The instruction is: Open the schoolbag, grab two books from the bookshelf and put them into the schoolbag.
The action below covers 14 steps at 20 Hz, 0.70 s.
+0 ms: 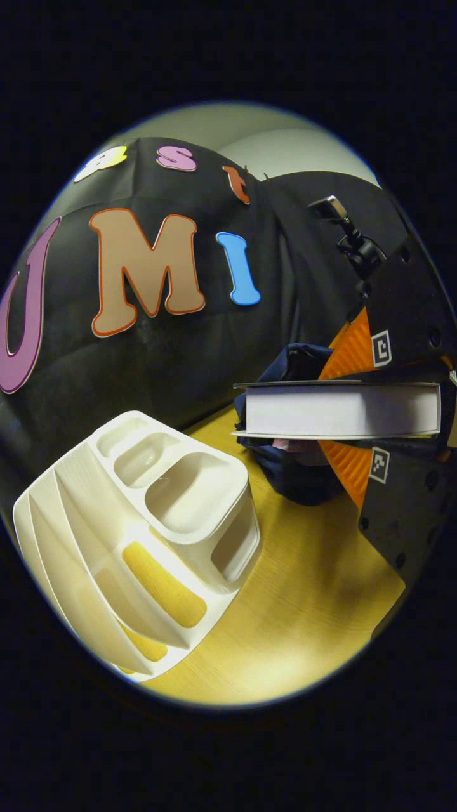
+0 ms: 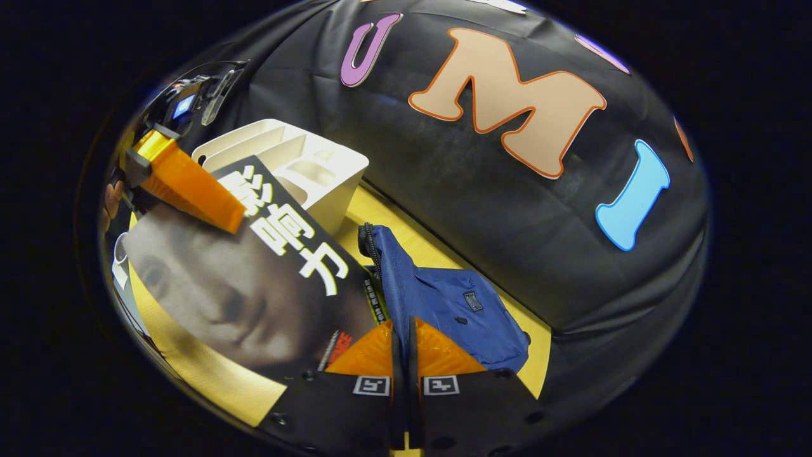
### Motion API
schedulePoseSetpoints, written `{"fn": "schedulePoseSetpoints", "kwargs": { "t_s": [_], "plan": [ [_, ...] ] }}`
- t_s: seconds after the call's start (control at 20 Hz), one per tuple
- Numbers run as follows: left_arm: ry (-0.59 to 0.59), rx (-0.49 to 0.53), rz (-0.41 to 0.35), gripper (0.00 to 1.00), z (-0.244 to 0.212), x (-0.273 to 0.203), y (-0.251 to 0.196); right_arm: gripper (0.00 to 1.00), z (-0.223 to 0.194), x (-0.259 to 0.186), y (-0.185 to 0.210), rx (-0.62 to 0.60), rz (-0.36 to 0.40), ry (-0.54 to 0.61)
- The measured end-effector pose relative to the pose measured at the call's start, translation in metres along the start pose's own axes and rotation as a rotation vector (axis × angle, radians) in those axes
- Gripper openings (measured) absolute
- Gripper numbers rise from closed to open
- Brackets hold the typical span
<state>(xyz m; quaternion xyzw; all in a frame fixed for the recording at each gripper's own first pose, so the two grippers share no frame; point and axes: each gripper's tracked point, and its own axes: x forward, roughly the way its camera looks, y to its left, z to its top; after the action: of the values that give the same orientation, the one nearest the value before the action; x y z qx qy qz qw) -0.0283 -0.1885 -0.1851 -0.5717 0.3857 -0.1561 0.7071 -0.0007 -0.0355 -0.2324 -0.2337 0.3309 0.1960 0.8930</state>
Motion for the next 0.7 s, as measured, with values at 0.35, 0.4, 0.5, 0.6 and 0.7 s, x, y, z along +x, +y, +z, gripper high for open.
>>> {"fn": "schedulePoseSetpoints", "kwargs": {
  "t_s": [0.35,0.4,0.5,0.6,0.7],
  "plan": [
    [-0.035,-0.012,0.019,0.32,-0.019,0.038,0.013,0.05,0.001,-0.002,0.000,-0.010,0.009,-0.011],
    [-0.044,-0.018,0.013,0.34,-0.020,0.042,0.012,0.05,0.002,-0.002,0.001,-0.011,0.010,-0.012],
    [-0.058,-0.016,0.000,0.31,-0.026,0.051,0.011,0.05,0.002,-0.004,0.001,-0.010,0.014,-0.014],
    [-0.059,-0.023,-0.005,0.31,-0.031,0.060,0.010,0.05,0.001,-0.004,0.001,-0.014,0.018,-0.015],
    [-0.056,-0.035,-0.009,0.31,-0.038,0.070,0.012,0.05,0.001,-0.006,0.002,-0.022,0.024,-0.018]
  ]
}}
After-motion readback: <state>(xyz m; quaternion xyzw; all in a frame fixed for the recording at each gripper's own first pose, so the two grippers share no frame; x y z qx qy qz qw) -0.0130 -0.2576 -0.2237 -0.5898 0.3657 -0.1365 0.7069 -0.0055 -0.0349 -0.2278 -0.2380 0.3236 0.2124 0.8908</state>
